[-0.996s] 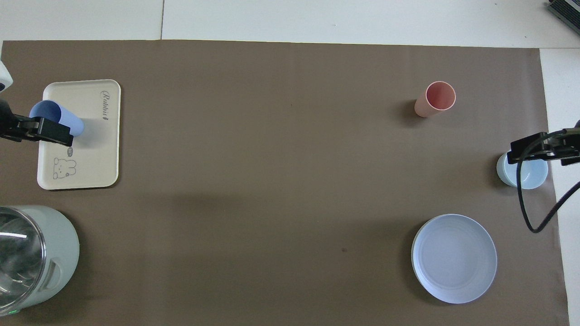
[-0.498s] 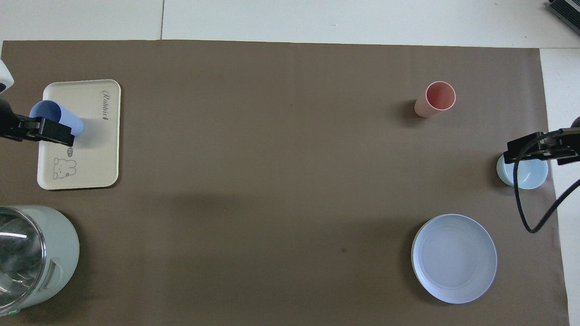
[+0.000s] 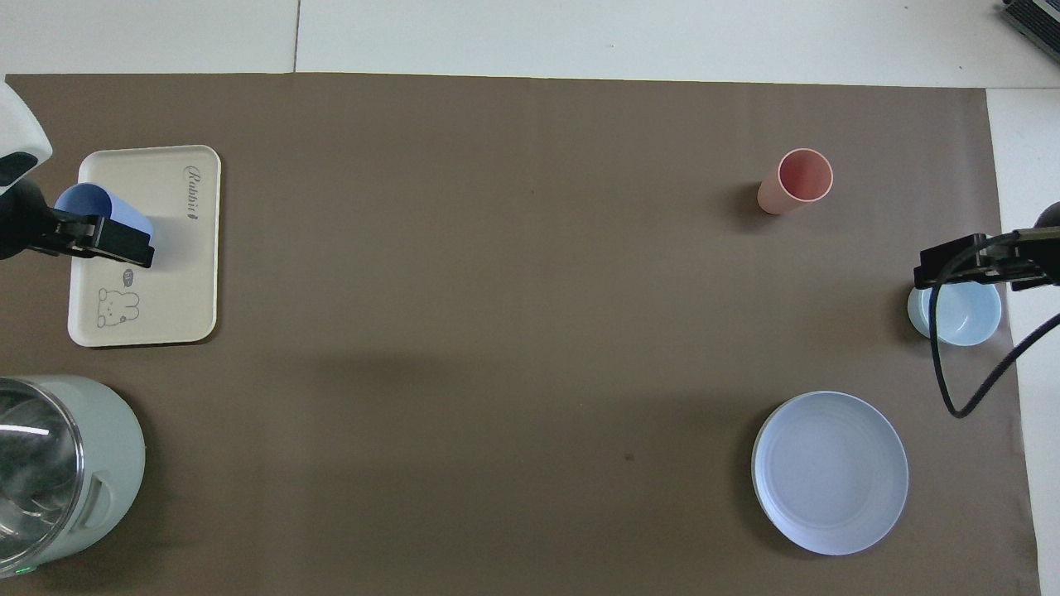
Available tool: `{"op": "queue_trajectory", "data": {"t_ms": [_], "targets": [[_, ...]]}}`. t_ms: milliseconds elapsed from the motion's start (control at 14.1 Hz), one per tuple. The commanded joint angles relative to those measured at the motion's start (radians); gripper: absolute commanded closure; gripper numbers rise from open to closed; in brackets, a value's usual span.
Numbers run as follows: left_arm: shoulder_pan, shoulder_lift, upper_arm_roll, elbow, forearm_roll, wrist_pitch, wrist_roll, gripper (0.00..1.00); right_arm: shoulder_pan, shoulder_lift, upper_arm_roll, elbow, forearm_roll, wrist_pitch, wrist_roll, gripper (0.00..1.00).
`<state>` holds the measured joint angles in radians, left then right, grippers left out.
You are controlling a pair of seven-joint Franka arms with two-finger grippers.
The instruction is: Place cup on tray
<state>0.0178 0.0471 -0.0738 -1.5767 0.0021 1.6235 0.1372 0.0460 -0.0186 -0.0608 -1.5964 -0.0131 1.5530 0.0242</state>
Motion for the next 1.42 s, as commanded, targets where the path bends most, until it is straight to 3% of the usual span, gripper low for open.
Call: {"op": "queue_trajectory", "data": {"t_ms": [0, 285, 498, 1352], "targets": [[0.004, -0.024, 0.011, -0.028, 0.007, 0.041, -0.014, 0.00, -0.009, -0.026, 0.012, -0.034, 0.019, 0.027, 0.008, 0.00], [0.001, -0.023, 0.011, -0.026, 0.009, 0.044, -0.134, 0.00, -0.009, -0.026, 0.026, -0.033, 0.021, 0.015, -0.023, 0.00], [0.008, -0.023, 0.014, -0.026, 0.007, 0.053, -0.136, 0.00, -0.011, -0.020, 0.026, -0.016, 0.038, -0.040, -0.026, 0.00], [0.010, -0.032, 0.008, -0.045, 0.007, 0.059, -0.134, 0.00, -0.012, -0.008, 0.024, 0.016, -0.001, -0.027, -0.052, 0.00]]}}
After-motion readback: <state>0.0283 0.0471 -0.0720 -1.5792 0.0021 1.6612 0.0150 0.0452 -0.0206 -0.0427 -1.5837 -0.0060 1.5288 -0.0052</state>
